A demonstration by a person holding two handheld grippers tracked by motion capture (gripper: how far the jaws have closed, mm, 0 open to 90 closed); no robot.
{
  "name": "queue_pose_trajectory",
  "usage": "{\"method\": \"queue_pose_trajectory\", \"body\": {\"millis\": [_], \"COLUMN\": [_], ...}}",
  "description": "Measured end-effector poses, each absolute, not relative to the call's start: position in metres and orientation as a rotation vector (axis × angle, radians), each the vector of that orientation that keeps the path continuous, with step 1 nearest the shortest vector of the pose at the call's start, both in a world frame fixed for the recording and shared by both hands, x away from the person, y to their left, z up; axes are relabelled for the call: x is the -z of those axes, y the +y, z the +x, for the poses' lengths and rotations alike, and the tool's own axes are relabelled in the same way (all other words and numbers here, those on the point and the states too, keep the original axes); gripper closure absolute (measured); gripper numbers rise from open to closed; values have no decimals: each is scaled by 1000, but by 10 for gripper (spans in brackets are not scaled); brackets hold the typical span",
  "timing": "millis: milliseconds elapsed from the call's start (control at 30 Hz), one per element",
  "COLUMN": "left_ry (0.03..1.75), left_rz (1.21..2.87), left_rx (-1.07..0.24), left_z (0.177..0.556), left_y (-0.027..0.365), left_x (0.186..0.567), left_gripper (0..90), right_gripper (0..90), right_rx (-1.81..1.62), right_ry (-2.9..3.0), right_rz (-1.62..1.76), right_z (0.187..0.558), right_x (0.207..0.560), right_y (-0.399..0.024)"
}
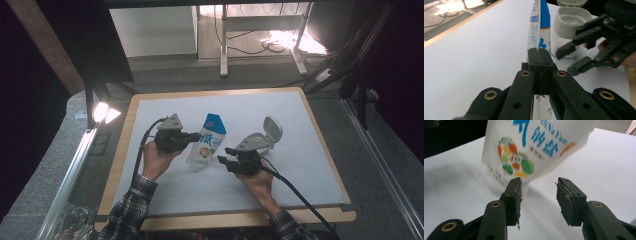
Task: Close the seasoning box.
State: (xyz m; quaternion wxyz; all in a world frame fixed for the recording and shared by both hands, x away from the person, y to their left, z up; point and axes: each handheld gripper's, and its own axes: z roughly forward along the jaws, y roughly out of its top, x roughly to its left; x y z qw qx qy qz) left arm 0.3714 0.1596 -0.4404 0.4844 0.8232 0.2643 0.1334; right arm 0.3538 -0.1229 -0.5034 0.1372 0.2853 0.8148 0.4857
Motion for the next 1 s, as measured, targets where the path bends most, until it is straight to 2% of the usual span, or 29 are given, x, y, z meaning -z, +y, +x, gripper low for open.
{"method": "queue_pose_trajectory", "body": {"millis": [367, 767, 1000], "left_ry": [704, 732, 778], "left_rz": [1969, 1966, 1934], "left_rx": [-349, -330, -343], "left_z": [370, 347, 333], "left_y": [182, 204, 213], "left_x": [446, 458, 470], "left_gripper": [900, 896, 861], "right_gripper": [546, 544, 544], "right_rx": [-1372, -1332, -1301], "right_ry": [2406, 2453, 2480], "right_rz": [804, 793, 775], "right_z": [346, 337, 332], "right_x": [505, 512, 517], "right_y": [-125, -138, -144]}}
